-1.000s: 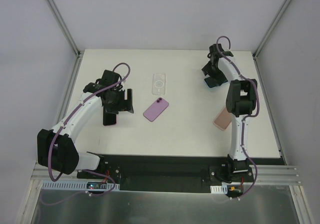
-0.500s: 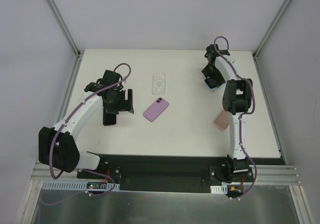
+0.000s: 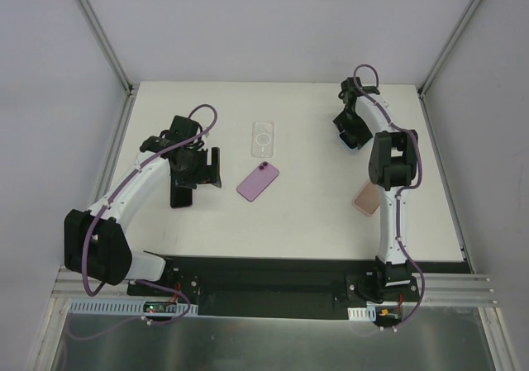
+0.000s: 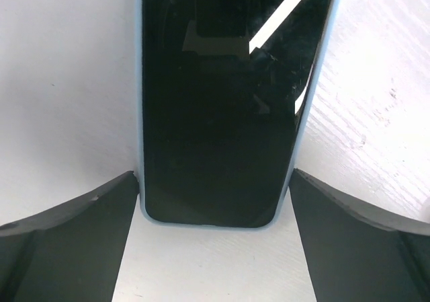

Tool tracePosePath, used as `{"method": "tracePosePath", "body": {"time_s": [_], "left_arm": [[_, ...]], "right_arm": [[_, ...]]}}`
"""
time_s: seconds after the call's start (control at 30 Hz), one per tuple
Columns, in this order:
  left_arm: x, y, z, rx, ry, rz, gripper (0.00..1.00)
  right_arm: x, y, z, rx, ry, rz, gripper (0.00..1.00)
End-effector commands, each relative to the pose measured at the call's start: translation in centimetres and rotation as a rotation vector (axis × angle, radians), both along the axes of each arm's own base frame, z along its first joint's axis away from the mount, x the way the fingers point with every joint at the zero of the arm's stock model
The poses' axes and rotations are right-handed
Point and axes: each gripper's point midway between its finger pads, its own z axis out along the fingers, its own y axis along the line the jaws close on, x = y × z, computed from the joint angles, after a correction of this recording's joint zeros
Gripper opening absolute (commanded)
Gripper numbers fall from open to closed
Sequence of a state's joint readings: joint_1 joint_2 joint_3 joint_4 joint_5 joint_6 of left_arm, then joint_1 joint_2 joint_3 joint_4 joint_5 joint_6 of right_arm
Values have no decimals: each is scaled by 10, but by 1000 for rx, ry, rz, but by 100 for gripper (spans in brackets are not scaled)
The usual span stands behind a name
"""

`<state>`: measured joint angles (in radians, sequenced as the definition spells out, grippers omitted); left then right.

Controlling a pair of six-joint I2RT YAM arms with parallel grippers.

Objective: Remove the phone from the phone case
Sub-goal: Pick up the phone at the center of the board.

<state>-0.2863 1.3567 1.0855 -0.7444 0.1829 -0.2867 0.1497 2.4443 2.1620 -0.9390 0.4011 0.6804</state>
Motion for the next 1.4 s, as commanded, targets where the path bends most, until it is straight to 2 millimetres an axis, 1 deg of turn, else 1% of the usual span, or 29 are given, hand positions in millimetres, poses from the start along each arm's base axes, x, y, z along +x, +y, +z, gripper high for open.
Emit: {"method": "tracePosePath", "body": {"time_s": [0.0, 0.07, 0.17, 0.2, 0.33, 0.37, 0.4, 0.43, 0.47, 0.5, 0.57, 0.6, 0.67, 0.73, 0.77, 0.8, 0.83, 0.87, 0.9, 0.93, 0.97, 1.03, 1.07, 1.13, 1.17, 1.23, 1.27, 1.33, 1.37], "left_arm": [[0, -1, 2, -12, -4, -23, 76], [0, -1, 2, -12, -6, -25, 76], [1, -4, 3, -23, -5, -30, 76], [1, -5, 4, -30, -4, -31, 76], [0, -6, 9, -41, -20, -34, 76], [-1, -6, 10, -42, -23, -33, 76], [-1, -5, 12, -46, -29, -31, 76], [-2, -6, 14, -50, -33, -34, 76], [-3, -7, 17, -57, -43, -34, 76], [-3, -6, 17, -55, -45, -30, 76], [1, -8, 26, -68, -66, -24, 76], [2, -11, 29, -84, -71, -22, 77], [7, -20, 40, -127, -79, -36, 77], [12, -25, 46, -151, -81, -30, 77], [14, -28, 45, -165, -65, -27, 78], [15, -31, 46, -180, -55, -19, 78], [17, -34, 48, -198, -53, -17, 78], [20, -38, 47, -217, -39, -15, 78], [17, -46, 50, -263, -18, -18, 78], [21, -51, 52, -290, -22, -17, 78], [21, -55, 52, -311, -8, -13, 78], [23, -67, 57, -384, 5, -12, 78], [24, -70, 57, -403, 12, -11, 78], [22, -79, 58, -468, 45, -11, 78], [26, -84, 59, -498, 53, -2, 78], [24, -92, 59, -537, 77, -14, 78], [26, -97, 58, -553, 85, -11, 78], [24, -105, 57, -587, 108, -25, 78], [25, -108, 53, -598, 121, -24, 78]], "right_arm": [[-44, -12, -4, -26, 149, 6, 96], [-49, -11, -7, -14, 151, 12, 96], [-45, -8, -6, 18, 129, 29, 98], [-44, -6, -6, 28, 128, 36, 96], [-36, 2, -9, 80, 89, 70, 78], [-40, 2, -13, 90, 99, 73, 74], [-39, 3, -10, 99, 86, 79, 65], [-37, 3, -7, 100, 68, 84, 61], [-45, 2, -12, 98, 87, 91, 56], [-45, 3, -5, 101, 70, 97, 47], [-48, 7, -3, 122, 63, 124, 45], [-57, 8, -3, 128, 77, 141, 41], [-62, 18, 1, 153, 63, 183, 40], [-79, 26, 2, 166, 68, 238, 40], [-88, 38, 1, 183, 79, 278, 39], [-92, 43, 9, 186, 58, 301, 39], [-114, 45, -4, 185, 108, 323, 38], [-123, 58, -6, 203, 111, 362, 37], [-125, 64, 1, 215, 72, 381, 36], [-147, 65, -12, 221, 115, 390, 35], [-154, 77, -6, 238, 99, 426, 34], [-169, 87, -10, 261, 101, 465, 34], [-184, 96, -11, 269, 119, 498, 33], [-196, 105, -9, 277, 123, 538, 33], [-209, 115, -7, 283, 127, 580, 33], [-220, 125, -4, 290, 121, 616, 33], [-233, 134, -2, 307, 119, 641, 33], [-240, 142, 0, 321, 90, 649, 33], [-249, 159, 8, 381, 66, 692, 33]]}}
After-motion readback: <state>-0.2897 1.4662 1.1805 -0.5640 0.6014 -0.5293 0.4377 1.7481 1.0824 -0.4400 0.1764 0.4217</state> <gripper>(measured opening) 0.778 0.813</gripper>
